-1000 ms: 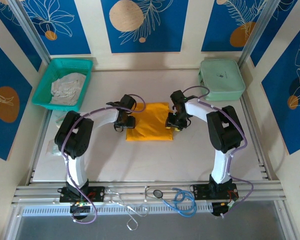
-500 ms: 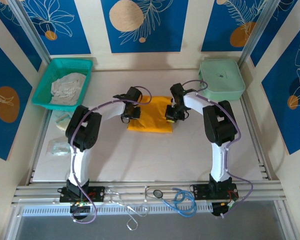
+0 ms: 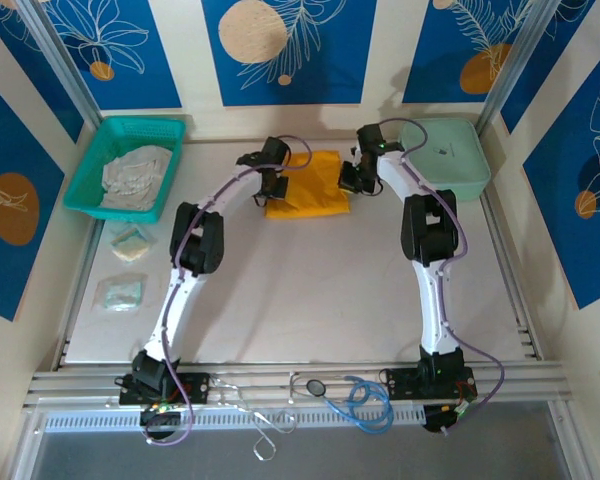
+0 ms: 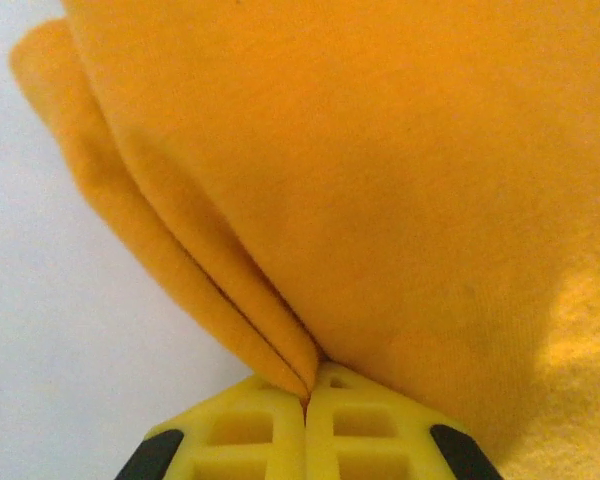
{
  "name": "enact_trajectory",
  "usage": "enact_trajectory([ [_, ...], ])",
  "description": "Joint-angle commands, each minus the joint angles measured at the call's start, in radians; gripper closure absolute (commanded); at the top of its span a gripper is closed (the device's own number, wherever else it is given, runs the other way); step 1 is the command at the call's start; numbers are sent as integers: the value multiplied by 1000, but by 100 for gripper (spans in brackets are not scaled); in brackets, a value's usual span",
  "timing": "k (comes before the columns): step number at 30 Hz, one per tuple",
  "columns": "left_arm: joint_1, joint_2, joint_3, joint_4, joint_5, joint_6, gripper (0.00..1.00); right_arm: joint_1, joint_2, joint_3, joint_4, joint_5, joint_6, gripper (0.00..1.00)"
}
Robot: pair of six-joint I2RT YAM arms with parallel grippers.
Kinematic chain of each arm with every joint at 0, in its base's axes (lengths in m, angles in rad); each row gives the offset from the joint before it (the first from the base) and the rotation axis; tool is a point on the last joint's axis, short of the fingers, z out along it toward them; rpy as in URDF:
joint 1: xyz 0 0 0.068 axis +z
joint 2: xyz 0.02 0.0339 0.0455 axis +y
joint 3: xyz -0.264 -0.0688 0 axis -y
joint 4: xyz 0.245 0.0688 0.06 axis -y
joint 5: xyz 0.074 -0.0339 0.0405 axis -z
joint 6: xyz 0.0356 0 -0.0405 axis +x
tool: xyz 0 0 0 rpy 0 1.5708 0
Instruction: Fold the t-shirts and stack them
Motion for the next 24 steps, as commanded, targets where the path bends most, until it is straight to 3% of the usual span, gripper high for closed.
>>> enact_trajectory([
  [1, 39, 92, 152, -112, -34, 76, 100, -3, 88, 129, -70, -58, -16, 100],
  [6, 47, 129, 196, -44, -46, 147, 97, -6, 184, 277, -132, -65, -5, 100],
  [11, 47, 115, 196, 1, -56, 193, 67, -7, 188, 281, -119, -67, 9, 100],
  [14, 47, 93, 197, 13, -53, 201, 51, -10, 186, 302, -127, -75, 11, 81],
  [22, 46, -40, 195, 10, -72, 241, 39, -13, 111, 380, -209, -50, -25, 53],
  [24, 47, -93, 191, 1, -79, 255, 32, -13, 61, 363, -227, -26, -32, 40],
])
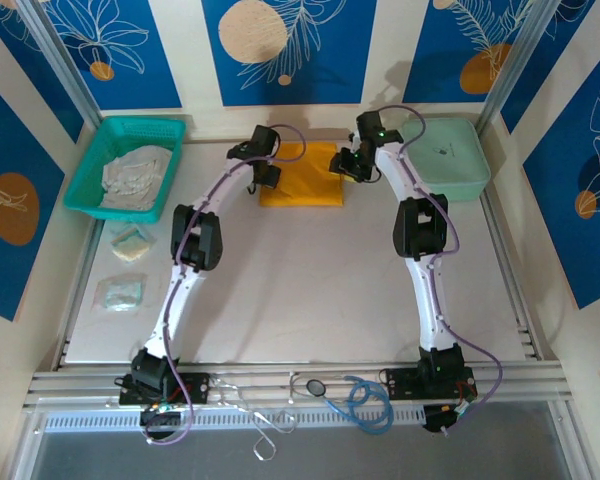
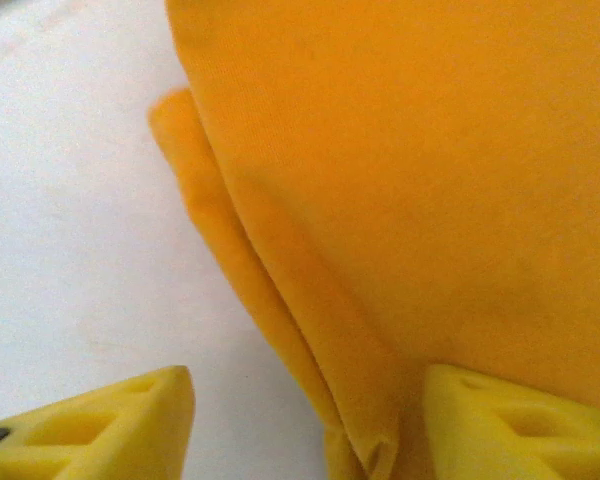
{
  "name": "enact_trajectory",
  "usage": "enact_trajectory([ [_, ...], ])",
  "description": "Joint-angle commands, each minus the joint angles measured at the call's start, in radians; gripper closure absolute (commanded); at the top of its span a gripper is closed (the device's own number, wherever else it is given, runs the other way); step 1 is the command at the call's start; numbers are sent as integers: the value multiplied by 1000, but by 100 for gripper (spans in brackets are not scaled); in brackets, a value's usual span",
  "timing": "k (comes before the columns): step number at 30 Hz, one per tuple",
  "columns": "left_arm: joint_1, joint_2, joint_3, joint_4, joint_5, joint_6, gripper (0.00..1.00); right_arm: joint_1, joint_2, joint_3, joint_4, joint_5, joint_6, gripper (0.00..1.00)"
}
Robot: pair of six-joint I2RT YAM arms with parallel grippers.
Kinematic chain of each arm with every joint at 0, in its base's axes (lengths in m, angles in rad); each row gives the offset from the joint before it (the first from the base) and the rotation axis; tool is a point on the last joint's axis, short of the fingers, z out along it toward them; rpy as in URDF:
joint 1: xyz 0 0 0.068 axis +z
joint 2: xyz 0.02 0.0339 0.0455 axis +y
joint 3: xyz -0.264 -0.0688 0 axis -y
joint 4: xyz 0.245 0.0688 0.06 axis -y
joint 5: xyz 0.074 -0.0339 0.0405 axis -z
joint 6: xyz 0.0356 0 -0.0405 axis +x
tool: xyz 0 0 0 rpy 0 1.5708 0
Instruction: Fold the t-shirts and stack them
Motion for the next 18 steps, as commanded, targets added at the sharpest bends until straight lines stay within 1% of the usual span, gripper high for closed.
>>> enact_trajectory([
  [1, 4, -179, 21, -5, -24, 32, 29, -3, -121, 0, -70, 25, -24, 36],
  [3, 3, -251, -11, -5, -15, 32, 22, -3, -193, -61, -64, 47, -26, 28],
  [5, 4, -338, -83, 25, -4, 27, 7, -2, -275, -149, -35, 66, -23, 24],
  [6, 4, -392, -139, 52, 3, 23, 2, -1, -322, -203, -14, 71, -21, 23],
  [7, 4, -438, -191, 82, 9, 19, 0, -1, -362, -249, 6, 76, -19, 22],
  [9, 4, -545, -316, 155, 20, 14, 1, -2, -453, -347, 44, 87, -16, 22],
  [14, 4, -760, -552, 246, 27, 5, 1, -1, -657, -557, 87, 119, -43, 21],
  [16, 4, -860, -671, 299, 35, 10, 1, 0, -755, -659, 117, 138, -63, 21],
  [18, 4, -984, -822, 377, 39, 27, 1, -1, -875, -807, 183, 167, -90, 21],
])
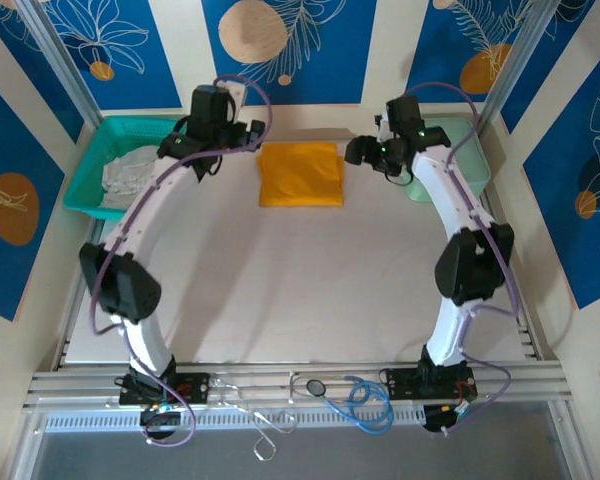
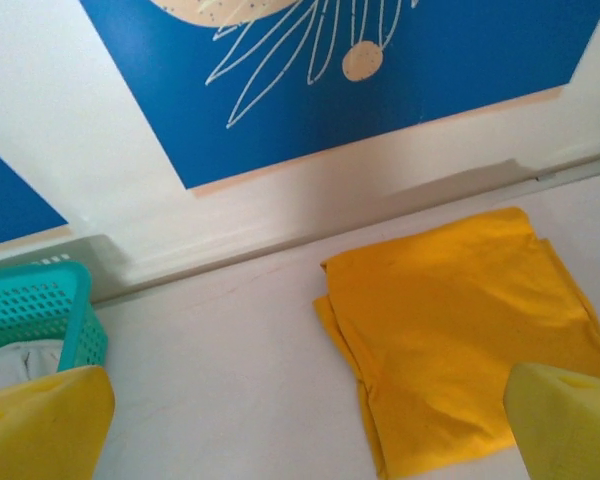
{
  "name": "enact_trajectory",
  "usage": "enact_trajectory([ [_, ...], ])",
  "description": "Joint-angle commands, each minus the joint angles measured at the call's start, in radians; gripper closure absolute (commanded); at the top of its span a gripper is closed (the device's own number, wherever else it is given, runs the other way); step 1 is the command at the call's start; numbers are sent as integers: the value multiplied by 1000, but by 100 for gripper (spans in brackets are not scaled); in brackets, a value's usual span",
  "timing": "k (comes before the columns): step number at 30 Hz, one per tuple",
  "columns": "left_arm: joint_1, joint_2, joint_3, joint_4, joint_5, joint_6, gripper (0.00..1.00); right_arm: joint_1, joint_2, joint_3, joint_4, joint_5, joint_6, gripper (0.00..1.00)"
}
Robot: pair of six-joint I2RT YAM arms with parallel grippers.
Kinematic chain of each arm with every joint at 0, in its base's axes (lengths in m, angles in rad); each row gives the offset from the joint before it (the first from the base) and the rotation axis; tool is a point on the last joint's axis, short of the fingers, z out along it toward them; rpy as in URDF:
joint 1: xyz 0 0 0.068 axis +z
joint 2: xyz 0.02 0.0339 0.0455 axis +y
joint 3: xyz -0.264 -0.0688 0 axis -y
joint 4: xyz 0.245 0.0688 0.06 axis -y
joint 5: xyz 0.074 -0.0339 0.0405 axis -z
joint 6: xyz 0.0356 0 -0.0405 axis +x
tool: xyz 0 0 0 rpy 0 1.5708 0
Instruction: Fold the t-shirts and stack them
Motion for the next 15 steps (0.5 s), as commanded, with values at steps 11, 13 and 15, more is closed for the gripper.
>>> enact_trajectory([
  [11, 13, -743, -989, 537, -23, 88, 1, -148, -691, -900, 536, 114, -124, 21],
  [13, 14, -809, -1123, 615, -62, 103, 1, -166, -758, -1022, 653, 112, -155, 21],
  [15, 17, -860, -1263, 711, -113, 114, 1, -166, -819, -1152, 784, 122, -205, 21],
])
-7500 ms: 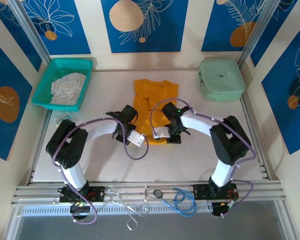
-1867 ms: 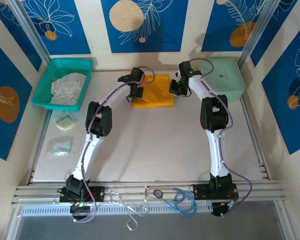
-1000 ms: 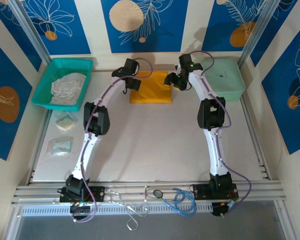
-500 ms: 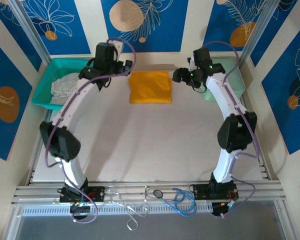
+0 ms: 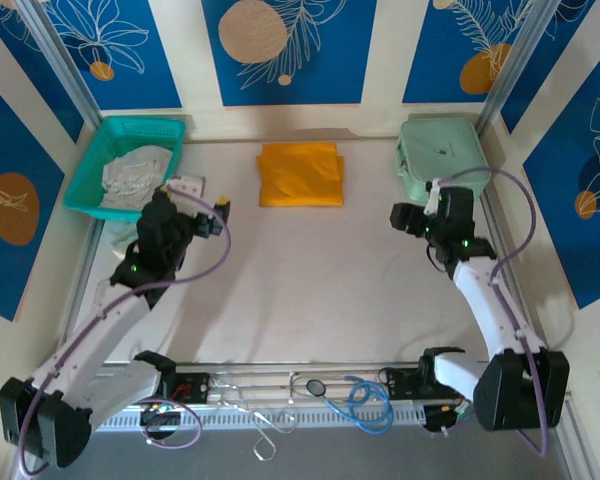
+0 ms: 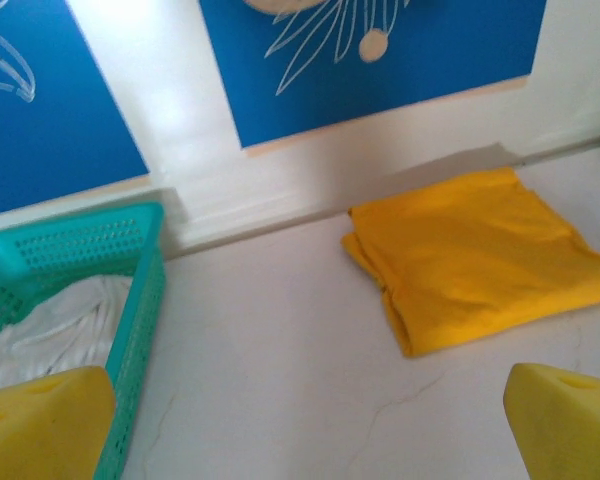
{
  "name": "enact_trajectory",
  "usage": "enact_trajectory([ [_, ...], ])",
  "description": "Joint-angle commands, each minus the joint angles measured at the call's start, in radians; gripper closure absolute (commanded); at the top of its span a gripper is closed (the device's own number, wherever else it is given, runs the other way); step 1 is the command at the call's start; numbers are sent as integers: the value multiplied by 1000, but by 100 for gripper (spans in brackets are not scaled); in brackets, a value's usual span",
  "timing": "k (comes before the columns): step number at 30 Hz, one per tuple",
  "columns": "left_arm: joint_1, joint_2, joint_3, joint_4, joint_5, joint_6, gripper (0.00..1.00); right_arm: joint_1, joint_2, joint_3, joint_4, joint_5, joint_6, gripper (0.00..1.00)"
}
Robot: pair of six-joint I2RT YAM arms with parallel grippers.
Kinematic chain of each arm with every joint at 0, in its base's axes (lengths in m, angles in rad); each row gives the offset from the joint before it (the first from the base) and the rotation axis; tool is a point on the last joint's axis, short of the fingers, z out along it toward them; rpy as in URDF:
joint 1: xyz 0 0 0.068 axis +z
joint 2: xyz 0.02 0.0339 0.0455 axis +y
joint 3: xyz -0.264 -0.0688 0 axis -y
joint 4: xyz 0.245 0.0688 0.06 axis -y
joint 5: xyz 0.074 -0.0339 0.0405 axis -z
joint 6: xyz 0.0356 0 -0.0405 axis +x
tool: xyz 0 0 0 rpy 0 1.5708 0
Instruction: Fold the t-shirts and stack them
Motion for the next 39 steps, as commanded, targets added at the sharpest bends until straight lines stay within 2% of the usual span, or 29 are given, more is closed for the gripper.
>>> enact_trajectory([
  [1, 11, -37, -187, 201, -99, 38, 1, 1, -80, -174, 294, 14, -88, 21],
  [5, 32, 17, -399, 459, -198, 45, 1, 6, -98, -363, 478, 12, -135, 21],
  [9, 98, 253, -461, 717, -165, 76, 1, 11, -36, -489, 671, 36, -153, 21],
  [12, 114, 454, -454, 925, -163, 115, 1, 18, -3, -513, 781, 28, -196, 21],
  [14, 137, 507, -432, 948, -89, 75, 1, 18, 45, -543, 920, 28, -220, 21],
  [17, 156, 577, -394, 942, -107, 57, 1, 17, 121, -539, 1028, -10, -246, 21],
  [18, 178, 559, -395, 904, -68, 28, 1, 17, 152, -540, 1073, -27, -250, 21],
  [22, 250, 651, -413, 1035, 55, -11, 1, 15, 300, -518, 1209, -96, -231, 21],
  [24, 255, 618, -389, 922, 71, -24, 1, 36, 445, -517, 1353, -81, -257, 21],
  [25, 255, 630, -374, 917, 81, -18, 1, 48, 492, -512, 1419, -50, -258, 21],
  [26, 261, 638, -370, 921, 93, -20, 1, 47, 469, -482, 1330, -42, -251, 21],
  [27, 270, 627, -361, 883, 95, -36, 1, 25, 424, -422, 1144, -91, -245, 21],
  [28, 280, 633, -357, 884, 114, -41, 1, -6, 447, -379, 1098, -127, -223, 21],
  [29, 292, 633, -354, 880, 131, -49, 1, -47, 472, -356, 1092, -150, -161, 13],
  [30, 295, 629, -353, 867, 135, -54, 1, -74, 450, -346, 1024, -171, -150, 1],
  [32, 295, 630, -356, 878, 134, -50, 1, -38, 461, -345, 1047, -98, -166, 1],
  [39, 296, 631, -358, 884, 132, -47, 1, -33, 457, -349, 1044, -93, -170, 1],
])
